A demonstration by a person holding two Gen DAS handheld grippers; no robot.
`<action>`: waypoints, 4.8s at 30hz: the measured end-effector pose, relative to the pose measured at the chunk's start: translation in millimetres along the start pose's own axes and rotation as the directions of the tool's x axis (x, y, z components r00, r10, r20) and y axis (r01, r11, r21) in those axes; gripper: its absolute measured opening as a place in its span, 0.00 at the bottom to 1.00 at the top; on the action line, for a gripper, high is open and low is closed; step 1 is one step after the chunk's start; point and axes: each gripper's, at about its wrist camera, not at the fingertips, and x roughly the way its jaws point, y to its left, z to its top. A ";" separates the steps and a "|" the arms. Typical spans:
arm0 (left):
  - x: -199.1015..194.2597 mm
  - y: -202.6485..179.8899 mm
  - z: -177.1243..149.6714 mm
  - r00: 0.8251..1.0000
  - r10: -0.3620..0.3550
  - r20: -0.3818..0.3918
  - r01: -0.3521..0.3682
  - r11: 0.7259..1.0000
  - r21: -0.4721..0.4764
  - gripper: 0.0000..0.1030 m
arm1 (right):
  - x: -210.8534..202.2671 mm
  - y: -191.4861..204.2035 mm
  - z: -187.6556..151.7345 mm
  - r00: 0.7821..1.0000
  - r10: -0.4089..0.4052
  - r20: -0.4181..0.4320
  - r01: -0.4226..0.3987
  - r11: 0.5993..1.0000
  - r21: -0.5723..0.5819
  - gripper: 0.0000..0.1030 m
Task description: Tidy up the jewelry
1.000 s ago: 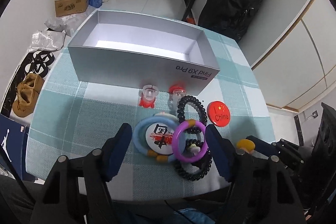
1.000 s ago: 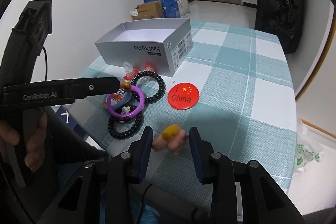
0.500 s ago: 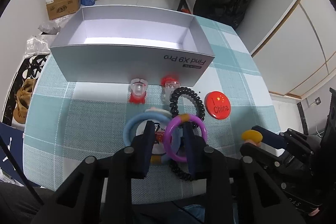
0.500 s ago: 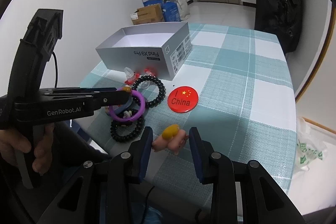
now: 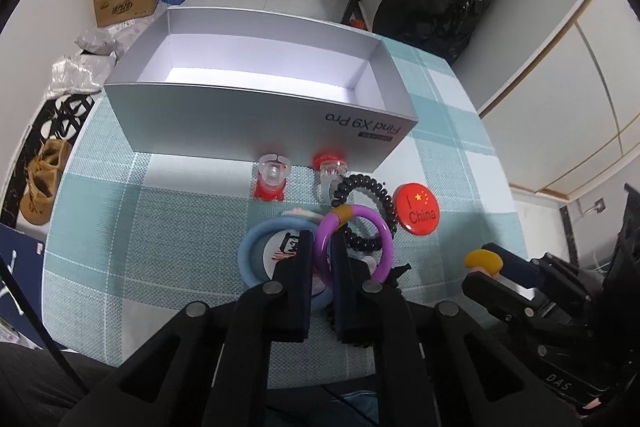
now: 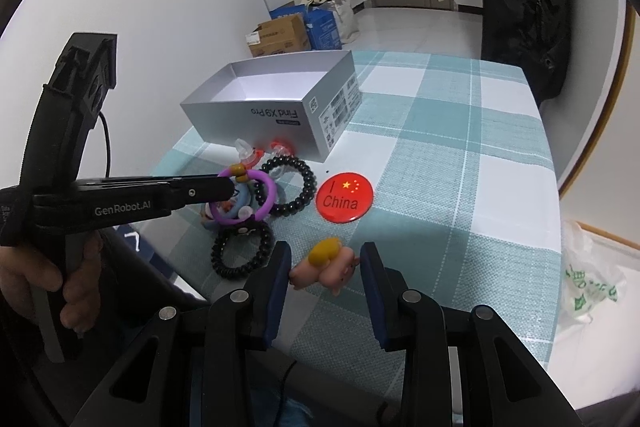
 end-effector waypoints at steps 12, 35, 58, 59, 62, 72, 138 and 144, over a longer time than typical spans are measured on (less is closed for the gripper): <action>-27.3 2.7 11.5 0.992 -0.080 0.097 0.084 0.995 -0.043 0.03 | -10.0 8.4 23.8 0.994 0.081 0.077 -0.084 0.995 0.049 0.33; -25.7 41.6 92.2 0.981 -0.051 0.187 0.067 0.995 -0.078 0.03 | 48.7 25.2 153.8 0.977 0.194 0.086 -0.192 0.981 -0.032 0.33; -43.3 49.9 100.2 0.964 -0.148 0.223 0.174 0.979 -0.104 0.52 | 66.5 6.7 156.3 0.983 0.167 0.077 -0.172 0.983 0.070 0.72; -45.5 49.7 99.5 0.962 -0.142 0.231 0.170 0.980 -0.102 0.52 | 63.6 6.9 155.6 0.983 0.165 0.083 -0.171 0.983 0.069 0.72; -53.4 49.3 96.1 0.960 -0.103 0.259 0.131 0.987 -0.093 0.55 | 54.2 7.8 153.1 0.983 0.150 0.109 -0.157 0.986 0.057 0.76; -63.5 36.7 71.5 0.950 0.072 0.304 -0.069 0.997 -0.023 0.58 | 27.4 15.9 134.9 0.975 0.118 0.190 -0.121 0.993 0.004 0.86; 12.7 -5.8 -6.5 0.990 0.096 -0.102 -0.068 0.966 0.247 0.53 | -5.9 2.7 65.1 0.989 0.056 0.133 -0.060 0.998 0.026 0.99; 1.2 -4.4 -4.6 0.995 0.051 -0.082 -0.032 0.976 0.213 0.53 | -2.1 1.1 64.0 0.991 0.055 0.119 -0.060 0.998 0.033 0.99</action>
